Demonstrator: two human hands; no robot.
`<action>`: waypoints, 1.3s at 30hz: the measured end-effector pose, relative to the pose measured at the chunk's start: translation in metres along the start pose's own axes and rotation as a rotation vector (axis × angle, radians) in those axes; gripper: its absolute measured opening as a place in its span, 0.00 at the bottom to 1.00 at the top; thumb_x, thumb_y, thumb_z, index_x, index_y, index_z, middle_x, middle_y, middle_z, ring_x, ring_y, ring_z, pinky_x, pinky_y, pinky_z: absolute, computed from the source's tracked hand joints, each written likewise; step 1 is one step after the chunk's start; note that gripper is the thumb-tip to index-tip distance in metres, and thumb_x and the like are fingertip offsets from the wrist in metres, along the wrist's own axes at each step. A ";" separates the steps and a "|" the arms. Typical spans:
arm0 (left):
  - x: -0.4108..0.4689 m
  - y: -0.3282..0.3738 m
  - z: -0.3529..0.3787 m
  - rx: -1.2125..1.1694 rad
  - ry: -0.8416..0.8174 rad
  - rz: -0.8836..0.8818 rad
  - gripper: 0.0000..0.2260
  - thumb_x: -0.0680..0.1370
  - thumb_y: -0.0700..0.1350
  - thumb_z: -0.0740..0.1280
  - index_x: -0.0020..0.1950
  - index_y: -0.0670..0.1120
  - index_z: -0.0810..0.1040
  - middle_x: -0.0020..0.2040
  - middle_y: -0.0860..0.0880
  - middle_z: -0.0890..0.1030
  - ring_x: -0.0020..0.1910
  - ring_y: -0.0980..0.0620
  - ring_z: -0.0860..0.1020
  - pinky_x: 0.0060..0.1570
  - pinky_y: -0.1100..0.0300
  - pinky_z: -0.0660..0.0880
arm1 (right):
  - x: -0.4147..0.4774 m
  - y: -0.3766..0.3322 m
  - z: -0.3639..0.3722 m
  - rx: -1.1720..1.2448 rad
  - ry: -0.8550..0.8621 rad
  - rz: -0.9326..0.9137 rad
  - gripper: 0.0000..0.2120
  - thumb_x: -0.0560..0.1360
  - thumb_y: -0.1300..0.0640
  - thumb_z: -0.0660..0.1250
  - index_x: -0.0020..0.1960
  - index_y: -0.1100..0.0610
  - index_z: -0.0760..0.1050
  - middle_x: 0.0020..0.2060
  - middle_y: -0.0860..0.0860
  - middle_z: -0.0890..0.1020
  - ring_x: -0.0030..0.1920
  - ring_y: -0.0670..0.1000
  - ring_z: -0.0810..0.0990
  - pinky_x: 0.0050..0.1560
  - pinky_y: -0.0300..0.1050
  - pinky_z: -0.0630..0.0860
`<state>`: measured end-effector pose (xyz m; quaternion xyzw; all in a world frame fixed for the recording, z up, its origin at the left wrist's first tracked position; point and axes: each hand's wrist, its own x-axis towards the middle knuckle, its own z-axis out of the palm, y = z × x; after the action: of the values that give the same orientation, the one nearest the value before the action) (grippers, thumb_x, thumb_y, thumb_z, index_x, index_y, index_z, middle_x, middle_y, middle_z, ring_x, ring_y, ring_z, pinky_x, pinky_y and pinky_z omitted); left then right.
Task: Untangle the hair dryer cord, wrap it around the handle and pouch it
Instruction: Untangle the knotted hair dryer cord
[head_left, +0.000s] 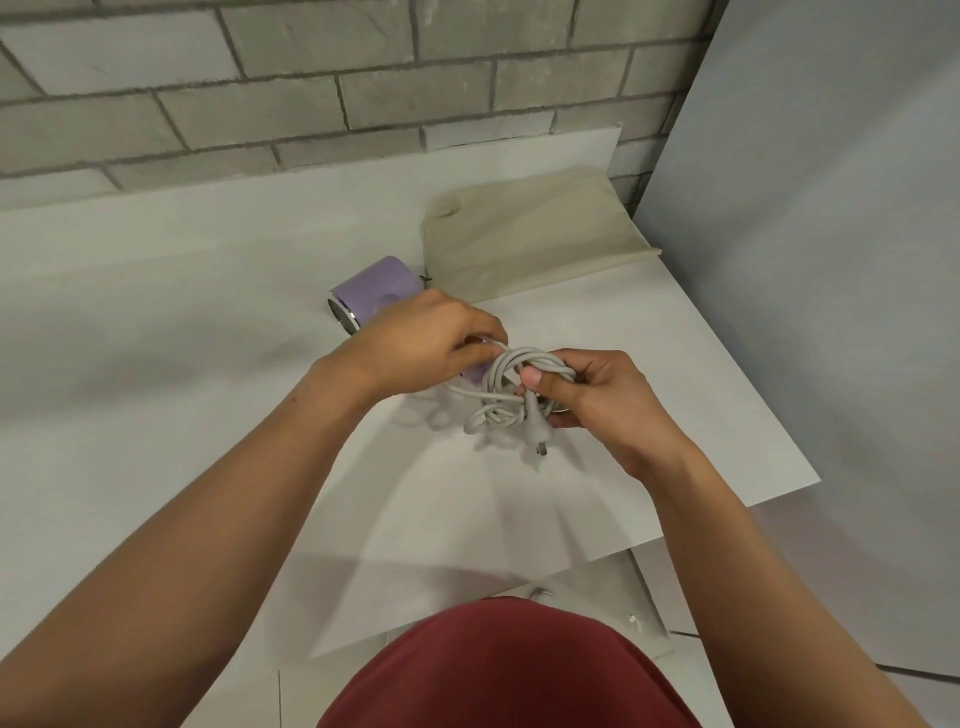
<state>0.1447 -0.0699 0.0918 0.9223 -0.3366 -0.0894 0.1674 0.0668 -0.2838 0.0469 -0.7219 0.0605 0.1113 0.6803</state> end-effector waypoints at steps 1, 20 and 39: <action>-0.001 0.001 0.001 -0.001 0.044 -0.037 0.09 0.84 0.54 0.62 0.56 0.56 0.83 0.46 0.57 0.86 0.49 0.52 0.82 0.50 0.48 0.79 | 0.000 -0.001 0.000 0.017 0.012 -0.004 0.05 0.80 0.55 0.74 0.52 0.54 0.88 0.46 0.55 0.89 0.47 0.51 0.89 0.46 0.43 0.84; -0.008 0.015 0.023 -0.535 0.308 -0.380 0.09 0.84 0.48 0.58 0.54 0.54 0.78 0.31 0.52 0.83 0.27 0.51 0.83 0.33 0.57 0.78 | -0.003 -0.003 0.000 0.060 0.004 -0.112 0.14 0.79 0.62 0.74 0.60 0.47 0.85 0.55 0.49 0.88 0.52 0.53 0.89 0.49 0.44 0.85; -0.043 -0.003 0.019 -1.332 0.620 -0.495 0.06 0.85 0.39 0.59 0.52 0.47 0.73 0.38 0.46 0.83 0.32 0.50 0.75 0.32 0.58 0.75 | -0.006 0.002 0.000 0.101 0.160 -0.066 0.08 0.84 0.57 0.69 0.58 0.49 0.86 0.44 0.52 0.88 0.47 0.48 0.88 0.47 0.42 0.84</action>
<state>0.1084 -0.0448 0.0753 0.6583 0.0662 -0.0455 0.7484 0.0605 -0.2847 0.0466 -0.6950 0.0963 0.0279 0.7120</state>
